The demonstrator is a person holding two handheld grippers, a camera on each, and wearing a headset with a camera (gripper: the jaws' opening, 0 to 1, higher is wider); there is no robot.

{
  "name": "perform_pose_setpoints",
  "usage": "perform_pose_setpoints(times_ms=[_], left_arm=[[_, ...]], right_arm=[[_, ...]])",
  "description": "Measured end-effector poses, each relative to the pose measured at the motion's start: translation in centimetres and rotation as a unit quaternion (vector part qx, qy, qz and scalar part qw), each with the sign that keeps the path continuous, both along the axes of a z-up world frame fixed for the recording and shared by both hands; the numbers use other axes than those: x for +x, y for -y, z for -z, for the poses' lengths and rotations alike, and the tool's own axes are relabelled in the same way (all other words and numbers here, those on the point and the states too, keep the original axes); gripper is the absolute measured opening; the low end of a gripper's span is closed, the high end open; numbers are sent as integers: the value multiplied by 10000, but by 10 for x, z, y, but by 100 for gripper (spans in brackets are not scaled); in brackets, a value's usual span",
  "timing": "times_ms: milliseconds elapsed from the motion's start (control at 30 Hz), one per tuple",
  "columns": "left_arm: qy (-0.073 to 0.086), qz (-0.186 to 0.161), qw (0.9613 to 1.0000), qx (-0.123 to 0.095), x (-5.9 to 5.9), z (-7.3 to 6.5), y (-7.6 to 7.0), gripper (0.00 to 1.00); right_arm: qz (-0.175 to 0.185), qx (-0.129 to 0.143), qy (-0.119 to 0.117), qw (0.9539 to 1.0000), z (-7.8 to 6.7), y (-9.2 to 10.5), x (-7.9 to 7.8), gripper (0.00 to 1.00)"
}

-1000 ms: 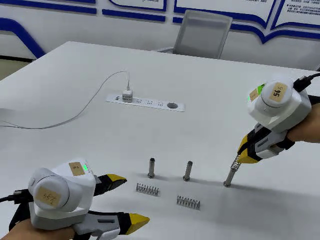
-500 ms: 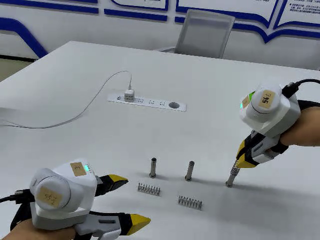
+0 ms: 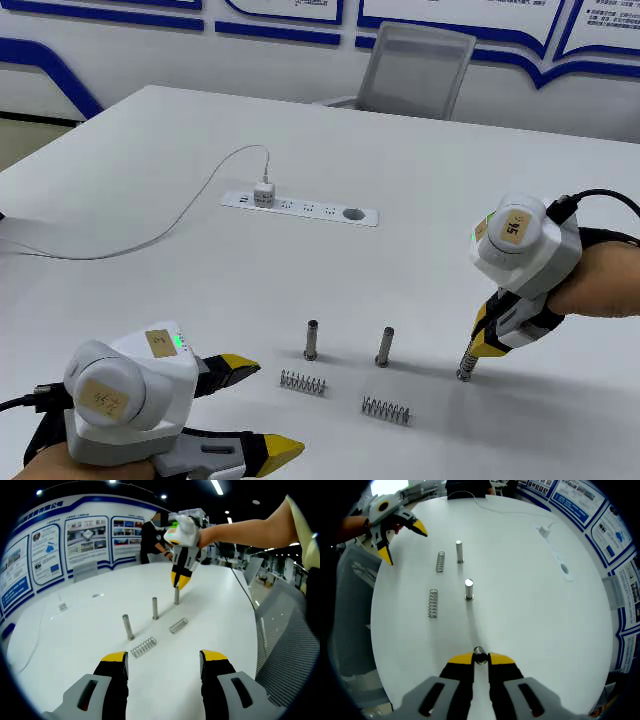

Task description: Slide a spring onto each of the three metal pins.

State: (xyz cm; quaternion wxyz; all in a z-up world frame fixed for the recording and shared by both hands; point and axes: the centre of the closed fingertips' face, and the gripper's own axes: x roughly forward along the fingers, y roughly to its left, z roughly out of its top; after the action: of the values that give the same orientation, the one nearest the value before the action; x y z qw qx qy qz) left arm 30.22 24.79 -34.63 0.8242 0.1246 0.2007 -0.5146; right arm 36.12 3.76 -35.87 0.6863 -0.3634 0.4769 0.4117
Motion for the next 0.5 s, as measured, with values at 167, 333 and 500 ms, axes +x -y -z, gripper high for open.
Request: perform_pose_setpoints(times_ms=[167,333,500], left_arm=[[7,5,10000,-1,0,-1,1,59],[6,-1,10000,-7,-1,-1,1,59],[3,6,10000,-3,-2,-1,1,59]], right_arm=[[69,5,2,10000,6,2,0,12],[75,-4,43,10000,9,1,1,12],[42,-11,64,10000,9,-1,1,12]])
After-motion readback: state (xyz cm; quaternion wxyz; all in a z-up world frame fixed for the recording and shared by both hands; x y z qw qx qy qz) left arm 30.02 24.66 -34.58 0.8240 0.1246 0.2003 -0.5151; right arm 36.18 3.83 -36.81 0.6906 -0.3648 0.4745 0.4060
